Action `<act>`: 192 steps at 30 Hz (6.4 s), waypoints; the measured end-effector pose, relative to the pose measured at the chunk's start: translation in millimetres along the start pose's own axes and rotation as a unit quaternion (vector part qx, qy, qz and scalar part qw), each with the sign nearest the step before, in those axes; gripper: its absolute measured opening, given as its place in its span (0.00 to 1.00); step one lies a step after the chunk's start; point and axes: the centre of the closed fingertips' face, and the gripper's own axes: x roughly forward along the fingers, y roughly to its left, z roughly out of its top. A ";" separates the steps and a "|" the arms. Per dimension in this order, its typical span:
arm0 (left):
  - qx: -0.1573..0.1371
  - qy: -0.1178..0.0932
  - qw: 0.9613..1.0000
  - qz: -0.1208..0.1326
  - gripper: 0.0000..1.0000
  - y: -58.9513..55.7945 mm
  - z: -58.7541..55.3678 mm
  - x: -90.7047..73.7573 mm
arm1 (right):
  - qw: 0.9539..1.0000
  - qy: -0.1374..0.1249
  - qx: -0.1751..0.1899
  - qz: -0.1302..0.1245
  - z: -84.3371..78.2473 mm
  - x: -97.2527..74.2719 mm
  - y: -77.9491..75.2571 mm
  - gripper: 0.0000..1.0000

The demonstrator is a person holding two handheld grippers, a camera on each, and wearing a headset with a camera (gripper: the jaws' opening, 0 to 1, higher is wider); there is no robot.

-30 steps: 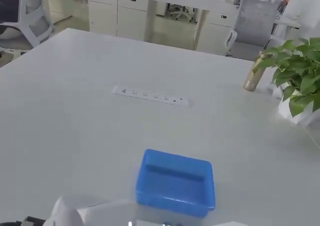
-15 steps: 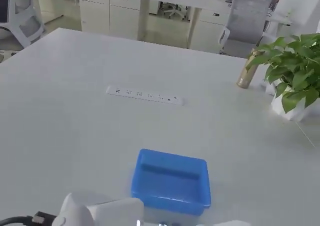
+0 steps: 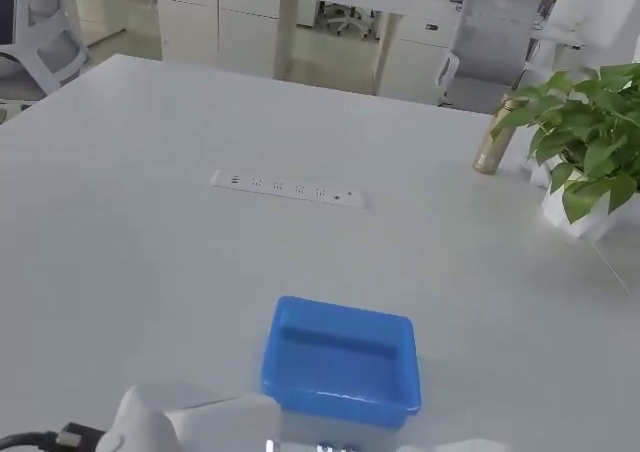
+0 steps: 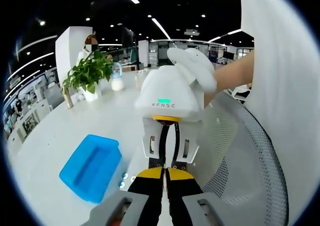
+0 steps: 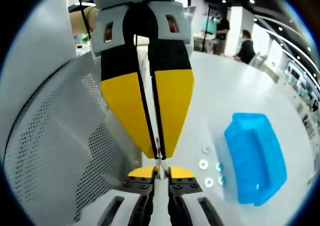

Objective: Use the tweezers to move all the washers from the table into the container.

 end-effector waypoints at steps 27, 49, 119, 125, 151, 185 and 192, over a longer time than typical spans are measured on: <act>-0.152 -0.146 0.937 0.279 0.99 53.1 -21.2 -51.5 | 0.997 -0.023 0.054 -0.044 -9.2 -26.8 -47.8 0.05; -0.212 -0.185 0.923 0.262 0.99 54.2 -20.5 -52.2 | 0.996 -0.030 0.064 -0.056 -8.9 -18.3 -74.5 0.05; -0.196 -0.134 0.937 0.255 0.94 49.2 -33.5 -42.9 | 0.946 -0.060 0.268 -0.173 -24.2 -50.9 -195.9 0.04; -0.194 -0.131 0.938 0.255 0.94 49.3 -34.2 -42.6 | 0.949 -0.048 0.265 -0.167 -30.5 -40.3 -196.2 0.04; -0.191 -0.121 0.942 0.249 0.92 47.3 -36.0 -40.2 | 0.946 -0.099 0.246 -0.186 2.8 -68.9 -174.5 0.04; -0.187 -0.105 0.947 0.240 0.88 43.8 -42.4 -36.2 | 0.948 -0.068 0.297 -0.089 -9.9 -18.7 -104.8 0.05; -0.186 -0.103 0.947 0.241 0.87 44.4 -43.5 -36.5 | 0.951 -0.059 0.285 -0.102 -13.0 -18.9 -109.3 0.05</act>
